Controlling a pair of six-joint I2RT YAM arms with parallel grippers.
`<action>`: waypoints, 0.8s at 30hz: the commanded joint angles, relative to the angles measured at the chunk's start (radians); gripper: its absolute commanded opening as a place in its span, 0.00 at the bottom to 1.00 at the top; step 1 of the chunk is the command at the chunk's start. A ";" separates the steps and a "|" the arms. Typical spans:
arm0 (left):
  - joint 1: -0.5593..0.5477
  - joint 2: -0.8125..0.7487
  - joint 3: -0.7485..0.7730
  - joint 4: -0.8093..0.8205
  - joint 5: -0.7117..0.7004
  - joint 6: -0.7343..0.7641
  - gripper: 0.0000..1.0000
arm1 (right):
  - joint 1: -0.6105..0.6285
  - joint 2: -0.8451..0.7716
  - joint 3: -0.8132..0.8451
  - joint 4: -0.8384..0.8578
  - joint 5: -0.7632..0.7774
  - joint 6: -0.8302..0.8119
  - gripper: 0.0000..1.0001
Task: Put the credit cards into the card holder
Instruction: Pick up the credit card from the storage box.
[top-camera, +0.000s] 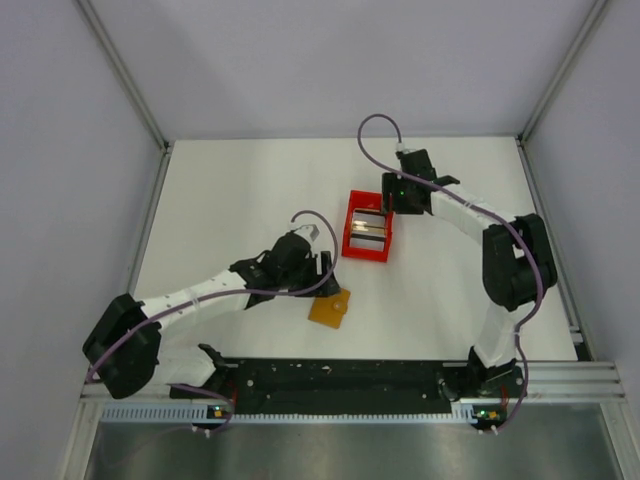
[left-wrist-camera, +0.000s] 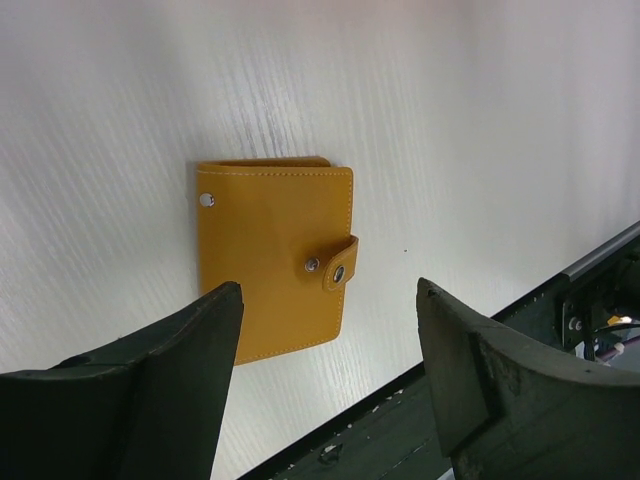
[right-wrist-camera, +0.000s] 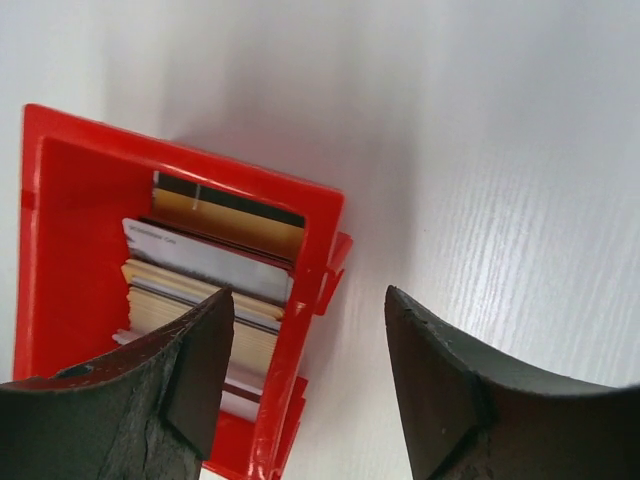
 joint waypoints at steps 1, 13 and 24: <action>-0.001 0.015 0.057 0.030 0.009 0.032 0.75 | -0.025 -0.011 -0.001 0.002 0.086 0.017 0.59; -0.001 0.095 0.108 0.030 0.041 0.035 0.74 | -0.036 -0.287 -0.358 0.139 0.146 0.196 0.40; -0.003 0.172 0.177 0.078 0.096 0.035 0.75 | -0.036 -0.669 -0.641 0.125 0.112 0.284 0.48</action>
